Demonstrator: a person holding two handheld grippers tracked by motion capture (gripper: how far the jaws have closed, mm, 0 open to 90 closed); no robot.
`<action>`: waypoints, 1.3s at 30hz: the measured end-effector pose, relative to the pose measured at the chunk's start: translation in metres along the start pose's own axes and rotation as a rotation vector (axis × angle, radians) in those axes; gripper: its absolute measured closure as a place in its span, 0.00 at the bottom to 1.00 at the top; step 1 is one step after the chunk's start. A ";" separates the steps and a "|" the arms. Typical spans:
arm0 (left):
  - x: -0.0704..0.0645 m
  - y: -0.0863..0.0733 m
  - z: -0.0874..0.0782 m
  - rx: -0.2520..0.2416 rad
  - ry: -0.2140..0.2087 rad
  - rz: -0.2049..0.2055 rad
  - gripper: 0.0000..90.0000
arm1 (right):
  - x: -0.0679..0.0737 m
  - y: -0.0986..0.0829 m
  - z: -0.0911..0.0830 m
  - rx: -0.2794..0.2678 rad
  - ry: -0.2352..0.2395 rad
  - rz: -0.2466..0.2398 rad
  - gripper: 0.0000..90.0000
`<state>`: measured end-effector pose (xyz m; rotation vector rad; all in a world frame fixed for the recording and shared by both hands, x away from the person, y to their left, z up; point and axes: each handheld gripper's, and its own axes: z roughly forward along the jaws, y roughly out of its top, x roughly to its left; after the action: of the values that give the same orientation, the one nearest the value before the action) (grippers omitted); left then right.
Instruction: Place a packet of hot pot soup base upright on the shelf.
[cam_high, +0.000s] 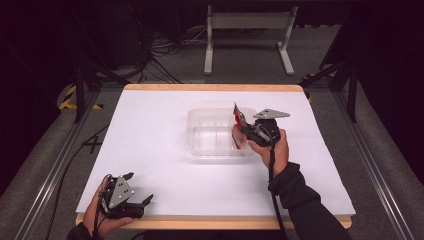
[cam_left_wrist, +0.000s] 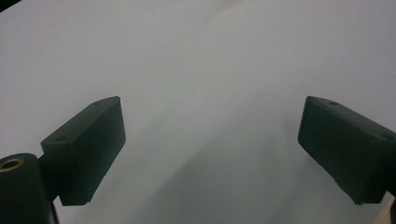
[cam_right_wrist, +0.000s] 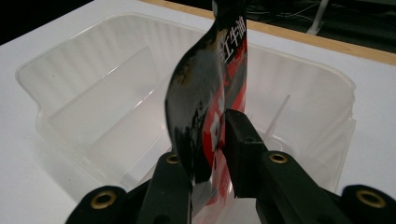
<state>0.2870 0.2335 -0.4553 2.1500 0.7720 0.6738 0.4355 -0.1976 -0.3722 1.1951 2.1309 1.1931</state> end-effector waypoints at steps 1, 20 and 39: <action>0.000 0.000 0.000 0.000 0.000 0.000 0.09 | 0.000 -0.001 0.000 0.002 -0.002 -0.004 0.88; 0.000 0.000 0.000 0.002 -0.002 -0.006 0.09 | 0.002 0.003 -0.019 0.009 0.001 -0.079 0.78; 0.001 0.000 -0.002 -0.008 0.002 -0.017 0.09 | 0.001 0.003 -0.055 0.012 0.025 -0.198 0.84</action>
<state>0.2863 0.2352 -0.4544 2.1334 0.7866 0.6687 0.3985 -0.2217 -0.3399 0.9519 2.2178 1.1142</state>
